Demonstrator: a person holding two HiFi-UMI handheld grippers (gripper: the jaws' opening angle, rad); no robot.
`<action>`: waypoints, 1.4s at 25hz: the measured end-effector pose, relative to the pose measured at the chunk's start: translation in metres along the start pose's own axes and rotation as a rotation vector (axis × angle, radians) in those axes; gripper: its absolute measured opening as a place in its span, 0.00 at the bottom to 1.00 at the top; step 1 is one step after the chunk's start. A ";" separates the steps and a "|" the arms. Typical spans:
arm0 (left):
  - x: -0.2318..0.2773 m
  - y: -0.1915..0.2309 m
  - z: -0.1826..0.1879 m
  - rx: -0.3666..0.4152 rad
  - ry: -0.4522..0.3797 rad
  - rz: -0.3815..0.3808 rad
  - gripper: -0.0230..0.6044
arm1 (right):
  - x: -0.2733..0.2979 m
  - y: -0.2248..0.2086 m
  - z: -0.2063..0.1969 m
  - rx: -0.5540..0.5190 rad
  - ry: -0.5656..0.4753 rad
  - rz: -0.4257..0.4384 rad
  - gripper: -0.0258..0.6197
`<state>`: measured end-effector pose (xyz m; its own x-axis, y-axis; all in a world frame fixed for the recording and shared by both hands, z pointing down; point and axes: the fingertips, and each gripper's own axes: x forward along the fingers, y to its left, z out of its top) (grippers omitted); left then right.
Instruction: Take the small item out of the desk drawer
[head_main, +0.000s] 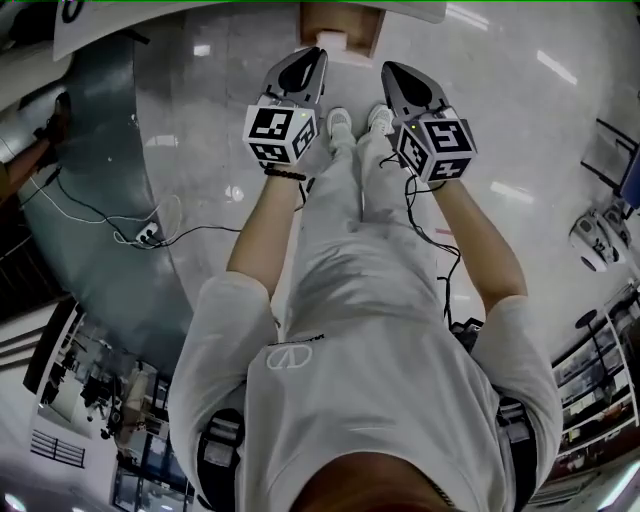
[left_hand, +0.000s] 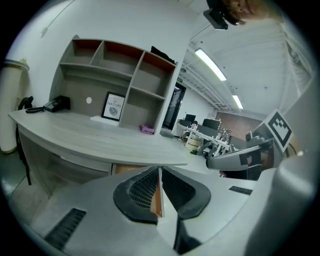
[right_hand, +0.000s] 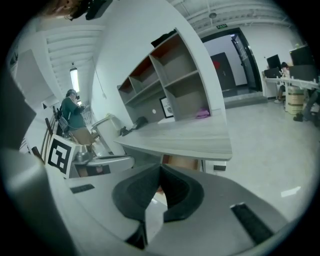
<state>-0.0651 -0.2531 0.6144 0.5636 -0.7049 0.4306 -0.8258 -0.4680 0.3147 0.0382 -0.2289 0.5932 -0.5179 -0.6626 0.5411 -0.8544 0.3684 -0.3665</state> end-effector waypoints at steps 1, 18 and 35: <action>0.009 0.004 -0.008 -0.008 0.008 0.007 0.09 | 0.009 -0.008 -0.006 0.012 0.005 -0.006 0.04; 0.117 0.064 -0.158 -0.103 0.237 0.136 0.74 | 0.104 -0.071 -0.108 0.116 0.096 -0.059 0.04; 0.161 0.086 -0.207 -0.099 0.346 0.225 0.76 | 0.143 -0.096 -0.157 0.172 0.124 -0.075 0.04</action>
<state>-0.0411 -0.2968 0.8856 0.3566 -0.5551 0.7515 -0.9328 -0.2570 0.2528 0.0392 -0.2560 0.8246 -0.4635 -0.5945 0.6570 -0.8763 0.1977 -0.4393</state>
